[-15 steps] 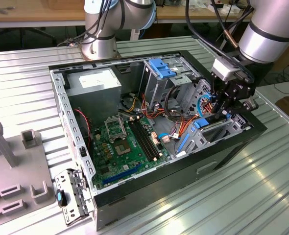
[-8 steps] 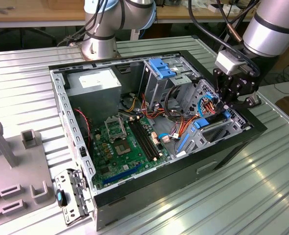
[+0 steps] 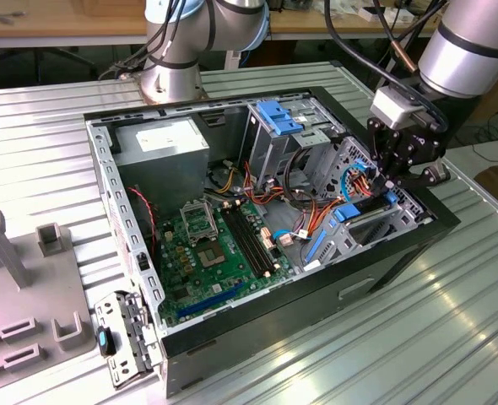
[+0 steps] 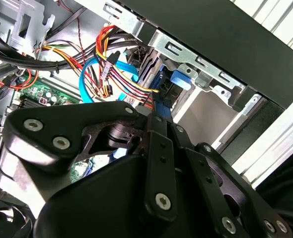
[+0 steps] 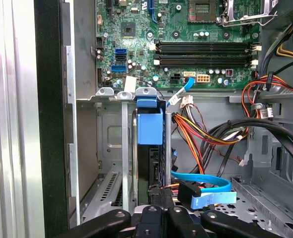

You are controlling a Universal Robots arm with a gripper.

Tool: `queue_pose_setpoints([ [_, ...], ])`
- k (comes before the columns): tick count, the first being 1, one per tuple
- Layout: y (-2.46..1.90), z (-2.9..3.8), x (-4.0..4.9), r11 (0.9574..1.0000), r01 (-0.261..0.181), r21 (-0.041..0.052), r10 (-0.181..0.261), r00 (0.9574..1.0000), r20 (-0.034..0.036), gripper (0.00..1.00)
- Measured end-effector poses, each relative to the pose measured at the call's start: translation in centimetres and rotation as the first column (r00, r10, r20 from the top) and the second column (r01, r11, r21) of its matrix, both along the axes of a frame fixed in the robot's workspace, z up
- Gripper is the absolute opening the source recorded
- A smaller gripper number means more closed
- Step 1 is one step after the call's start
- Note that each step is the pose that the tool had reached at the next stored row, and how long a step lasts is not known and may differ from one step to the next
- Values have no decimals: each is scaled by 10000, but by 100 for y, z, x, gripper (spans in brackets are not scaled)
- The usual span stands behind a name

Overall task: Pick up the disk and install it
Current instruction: 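Insert the first disk wire, then insert the second disk wire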

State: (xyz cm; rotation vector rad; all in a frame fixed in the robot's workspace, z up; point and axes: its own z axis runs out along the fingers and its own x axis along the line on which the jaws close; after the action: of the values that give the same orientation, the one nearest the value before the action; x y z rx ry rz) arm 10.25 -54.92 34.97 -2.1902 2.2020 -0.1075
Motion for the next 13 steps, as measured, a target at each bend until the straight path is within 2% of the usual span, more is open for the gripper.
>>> queue_pose_setpoints([
  [9,0,2,0,10000,0,-3,0,10000,0,11],
  [13,0,79,-1,10000,-1,-4,1,10000,0,11],
])
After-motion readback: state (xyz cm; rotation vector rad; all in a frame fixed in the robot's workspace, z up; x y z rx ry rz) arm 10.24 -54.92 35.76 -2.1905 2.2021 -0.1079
